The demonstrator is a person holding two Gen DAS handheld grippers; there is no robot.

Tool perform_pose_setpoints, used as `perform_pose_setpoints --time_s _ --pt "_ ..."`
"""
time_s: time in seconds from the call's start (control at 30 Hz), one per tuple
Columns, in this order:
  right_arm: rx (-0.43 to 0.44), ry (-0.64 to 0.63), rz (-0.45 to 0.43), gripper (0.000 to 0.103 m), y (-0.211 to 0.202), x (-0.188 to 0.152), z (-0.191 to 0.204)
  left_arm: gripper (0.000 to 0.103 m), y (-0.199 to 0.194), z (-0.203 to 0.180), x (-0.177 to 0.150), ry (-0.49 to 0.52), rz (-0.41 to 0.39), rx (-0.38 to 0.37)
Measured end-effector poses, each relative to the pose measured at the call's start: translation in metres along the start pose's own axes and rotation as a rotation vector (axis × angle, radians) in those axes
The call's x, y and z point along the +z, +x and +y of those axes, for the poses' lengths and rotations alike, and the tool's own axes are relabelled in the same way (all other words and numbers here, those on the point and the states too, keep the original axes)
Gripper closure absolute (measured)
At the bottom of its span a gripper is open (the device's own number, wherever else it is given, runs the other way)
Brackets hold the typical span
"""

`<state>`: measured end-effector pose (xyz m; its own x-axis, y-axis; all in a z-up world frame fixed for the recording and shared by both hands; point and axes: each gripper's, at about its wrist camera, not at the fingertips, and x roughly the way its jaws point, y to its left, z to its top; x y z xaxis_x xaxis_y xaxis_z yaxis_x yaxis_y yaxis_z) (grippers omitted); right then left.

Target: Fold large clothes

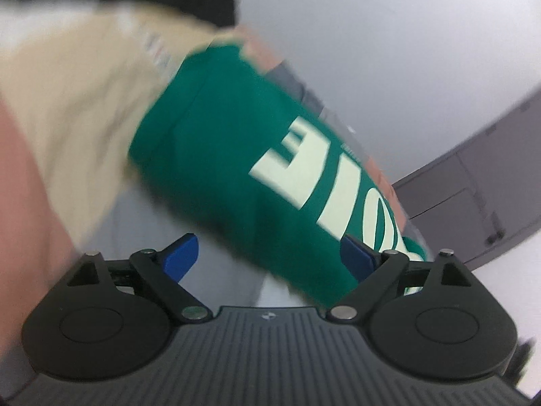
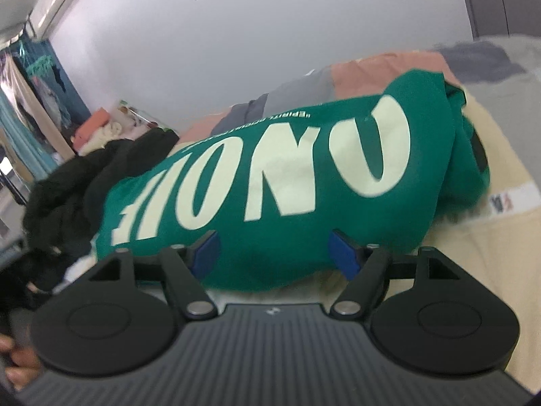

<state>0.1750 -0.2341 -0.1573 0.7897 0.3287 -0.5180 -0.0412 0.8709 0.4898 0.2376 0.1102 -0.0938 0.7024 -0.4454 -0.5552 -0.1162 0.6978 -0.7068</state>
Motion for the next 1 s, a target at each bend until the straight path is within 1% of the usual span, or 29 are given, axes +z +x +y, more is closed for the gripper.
perform_pose_setpoints --time_s 0.07,0.2,0.3,0.4,0.43,0.47,0.53,0.6,0.63,0.8,0.83,0.93,1.0 --pt "0.018 0.031 0.018 0.029 0.000 -0.003 -0.002 0.007 0.012 0.020 0.002 -0.127 0.033 -0.064" --pt "0.039 0.095 0.058 0.028 0.006 -0.008 -0.007 0.007 0.039 0.057 0.004 -0.357 0.037 -0.166" --pt "0.058 0.138 0.084 0.027 0.012 -0.011 -0.010 0.007 0.055 0.070 0.005 -0.444 -0.004 -0.212" --pt "0.063 0.162 0.103 0.020 0.017 -0.015 -0.012 0.007 0.062 0.074 0.006 -0.457 -0.050 -0.240" --pt "0.071 0.169 0.109 0.017 0.018 -0.015 -0.013 0.007 0.063 0.074 0.006 -0.456 -0.056 -0.248" --pt "0.083 0.183 0.115 0.012 0.019 -0.016 -0.015 0.007 0.064 0.073 0.006 -0.455 -0.061 -0.252" --pt "0.110 0.233 0.132 0.011 0.025 -0.019 -0.019 0.007 0.066 0.072 0.006 -0.450 -0.074 -0.255" --pt "0.146 0.310 0.148 0.011 0.033 -0.023 -0.024 0.009 0.066 0.072 0.006 -0.437 -0.084 -0.253" --pt "0.157 0.343 0.150 0.011 0.037 -0.025 -0.027 0.013 0.066 0.071 0.006 -0.427 -0.091 -0.250" --pt "0.198 0.532 0.148 0.011 0.061 -0.033 -0.042 0.023 0.068 0.070 0.010 -0.404 -0.102 -0.244" --pt "0.201 0.567 0.136 0.011 0.064 -0.033 -0.046 0.025 0.068 0.069 0.010 -0.400 -0.104 -0.244" --pt "0.228 0.684 0.057 0.011 0.067 -0.033 -0.060 0.027 0.063 0.070 0.009 -0.395 -0.106 -0.246" --pt "0.209 0.751 -0.028 0.011 0.061 -0.033 -0.069 0.027 0.062 0.071 0.008 -0.400 -0.109 -0.255"
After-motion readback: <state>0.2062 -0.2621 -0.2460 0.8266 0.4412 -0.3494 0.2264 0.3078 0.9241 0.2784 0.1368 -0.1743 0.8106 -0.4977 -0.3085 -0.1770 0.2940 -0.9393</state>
